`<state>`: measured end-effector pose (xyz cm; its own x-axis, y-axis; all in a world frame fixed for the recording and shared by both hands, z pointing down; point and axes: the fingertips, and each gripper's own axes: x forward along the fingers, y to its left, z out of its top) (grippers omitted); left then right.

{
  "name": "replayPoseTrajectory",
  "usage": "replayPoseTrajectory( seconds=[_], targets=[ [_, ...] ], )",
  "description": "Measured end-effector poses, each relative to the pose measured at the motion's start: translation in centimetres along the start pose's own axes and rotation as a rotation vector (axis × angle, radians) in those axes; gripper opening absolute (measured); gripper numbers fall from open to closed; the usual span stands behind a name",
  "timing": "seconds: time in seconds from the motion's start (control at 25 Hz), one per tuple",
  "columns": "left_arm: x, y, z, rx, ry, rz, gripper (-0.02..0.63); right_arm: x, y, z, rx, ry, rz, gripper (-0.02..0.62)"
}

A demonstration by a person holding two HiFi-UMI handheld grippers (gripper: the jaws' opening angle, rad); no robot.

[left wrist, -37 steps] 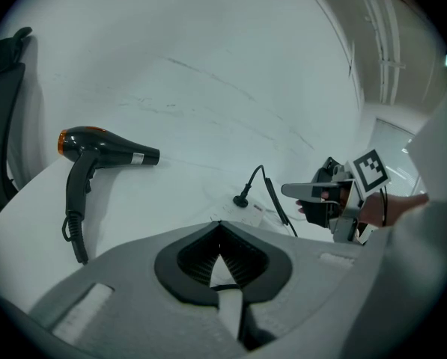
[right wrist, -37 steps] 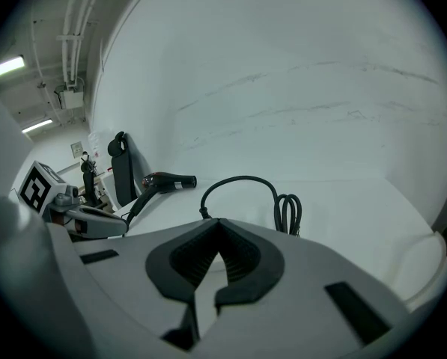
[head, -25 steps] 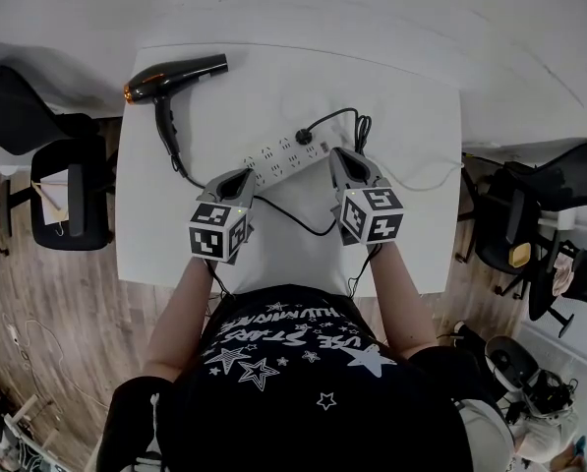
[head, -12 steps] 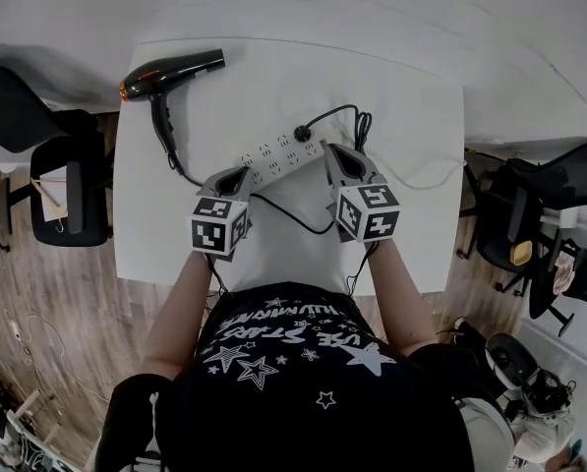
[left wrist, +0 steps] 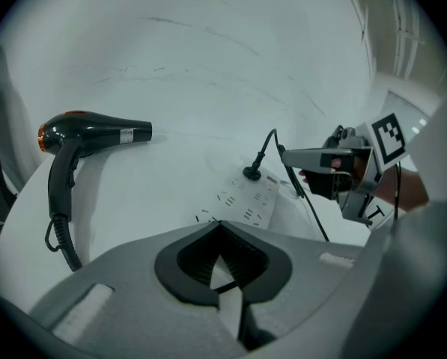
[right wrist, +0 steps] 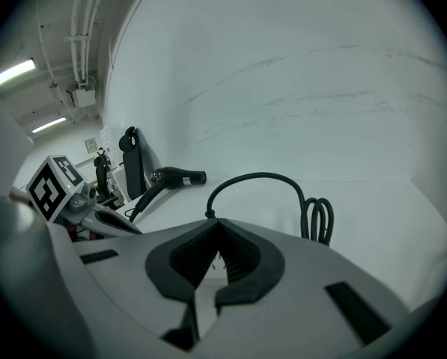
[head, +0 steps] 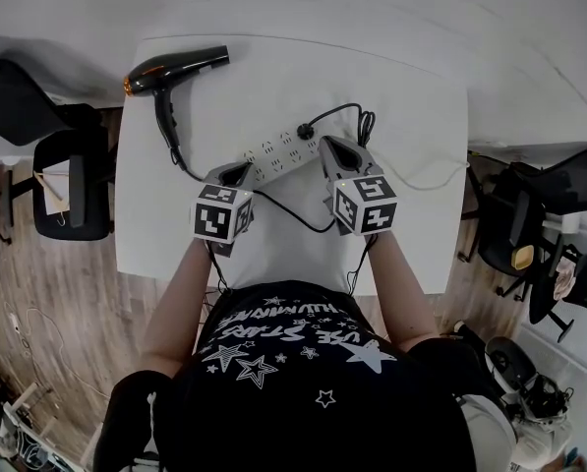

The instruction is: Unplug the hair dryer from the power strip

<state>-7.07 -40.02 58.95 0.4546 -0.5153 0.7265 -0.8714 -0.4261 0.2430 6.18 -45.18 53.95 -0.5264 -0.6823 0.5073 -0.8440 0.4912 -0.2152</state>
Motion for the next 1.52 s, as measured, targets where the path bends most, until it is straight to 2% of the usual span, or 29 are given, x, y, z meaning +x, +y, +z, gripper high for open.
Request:
replayPoseTrajectory(
  seconds=[0.08, 0.12, 0.16, 0.28, 0.48, 0.6, 0.88, 1.04, 1.16, 1.24, 1.36, 1.52],
  targets=[
    [0.1, -0.1, 0.0, 0.037, 0.026, 0.013, 0.008, 0.4, 0.6, -0.1, -0.026, 0.011, 0.017, 0.028],
    [0.2, -0.1, -0.1, 0.057, 0.041, 0.022, 0.008, 0.6, 0.9, -0.2, -0.037, 0.018, 0.027, 0.095],
    [0.2, -0.1, -0.1, 0.073, 0.055, 0.03, 0.008, 0.8, 1.2, -0.3, -0.045, 0.025, 0.034, 0.107],
    [0.2, -0.1, -0.1, 0.078, 0.069, 0.034, 0.008, 1.5, 1.7, -0.3, -0.067, 0.024, 0.034, 0.107],
    [0.1, 0.0, -0.1, 0.014, 0.052, 0.012, 0.008, 2.8, 1.6, -0.1, -0.069, 0.014, -0.005, 0.114],
    [0.2, 0.1, -0.1, 0.005, 0.054, 0.009, 0.008, 3.5, 1.6, -0.3, -0.083, 0.027, -0.024, 0.115],
    [0.2, 0.0, -0.1, 0.034, 0.06, 0.04, 0.008, 4.5, 1.1, -0.1, -0.157, 0.027, -0.088, 0.081],
    [0.2, 0.0, -0.1, 0.074, 0.08, 0.07, 0.008, 5.0, 1.2, -0.2, -0.187, 0.044, -0.081, 0.088],
    [0.3, 0.1, -0.1, 0.06, 0.087, 0.076, 0.008, 5.2, 1.1, -0.2, -0.165, 0.047, -0.065, 0.087],
    [0.4, -0.1, -0.1, 0.089, 0.086, 0.087, 0.008, 5.0, 0.9, -0.2, -0.163, 0.043, -0.068, 0.083],
    [0.4, -0.3, 0.0, 0.151, 0.087, 0.103, 0.008, 4.8, 1.2, -0.2, -0.226, 0.055, -0.08, 0.078],
    [0.3, -0.3, -0.1, 0.138, 0.095, 0.089, 0.008, 4.7, 1.8, 0.0, -0.345, 0.067, -0.105, 0.074]
  ],
)
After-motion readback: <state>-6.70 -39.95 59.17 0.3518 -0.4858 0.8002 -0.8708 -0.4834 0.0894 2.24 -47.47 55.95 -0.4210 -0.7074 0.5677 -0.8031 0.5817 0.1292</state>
